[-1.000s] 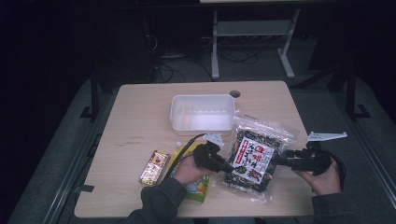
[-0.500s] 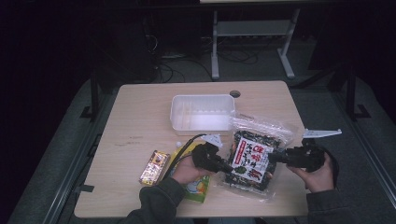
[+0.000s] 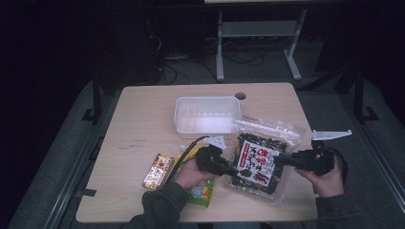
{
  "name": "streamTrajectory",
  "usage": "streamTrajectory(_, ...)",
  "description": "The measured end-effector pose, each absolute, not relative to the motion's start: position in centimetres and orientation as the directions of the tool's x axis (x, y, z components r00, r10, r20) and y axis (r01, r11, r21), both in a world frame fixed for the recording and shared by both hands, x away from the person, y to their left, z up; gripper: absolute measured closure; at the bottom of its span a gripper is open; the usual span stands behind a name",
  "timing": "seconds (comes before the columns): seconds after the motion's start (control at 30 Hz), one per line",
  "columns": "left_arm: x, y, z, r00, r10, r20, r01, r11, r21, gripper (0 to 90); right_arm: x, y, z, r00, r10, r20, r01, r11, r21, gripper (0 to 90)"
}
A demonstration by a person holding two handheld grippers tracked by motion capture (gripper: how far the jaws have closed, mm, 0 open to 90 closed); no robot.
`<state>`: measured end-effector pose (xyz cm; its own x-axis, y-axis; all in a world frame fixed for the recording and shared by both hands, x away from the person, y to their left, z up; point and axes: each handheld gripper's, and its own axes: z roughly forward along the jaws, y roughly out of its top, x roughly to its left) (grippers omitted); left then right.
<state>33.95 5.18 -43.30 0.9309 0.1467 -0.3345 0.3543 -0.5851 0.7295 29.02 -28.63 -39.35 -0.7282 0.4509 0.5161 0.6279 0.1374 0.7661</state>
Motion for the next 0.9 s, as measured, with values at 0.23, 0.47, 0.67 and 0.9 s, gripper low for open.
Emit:
streamTrajectory(0.23, 33.7, 5.6, -42.7, 0.935, 0.168, -0.314, 0.351, -0.577, 0.737, 63.0, 28.5, -28.4, -38.2, -0.743, 0.455, 0.49, 0.605, 0.145, 0.783, 74.9)
streamTrajectory(0.47, 33.3, 7.5, -42.0, 0.936, 0.223, -0.273, 0.353, -0.576, 0.737, 56.4, 28.2, -28.7, -36.9, -0.746, 0.473, 0.469, 0.587, 0.135, 0.798, 75.1)
streamTrajectory(0.67, 32.5, 9.7, -41.7, 0.934, 0.26, -0.244, 0.354, -0.581, 0.733, 53.6, 28.2, -28.8, -36.1, -0.739, 0.509, 0.441, 0.571, 0.128, 0.811, 75.1)
streamTrajectory(0.9, 31.4, 12.2, -41.6, 0.928, 0.304, -0.216, 0.36, -0.582, 0.729, 50.0, 28.8, -28.5, -35.2, -0.732, 0.542, 0.412, 0.554, 0.122, 0.824, 75.1)
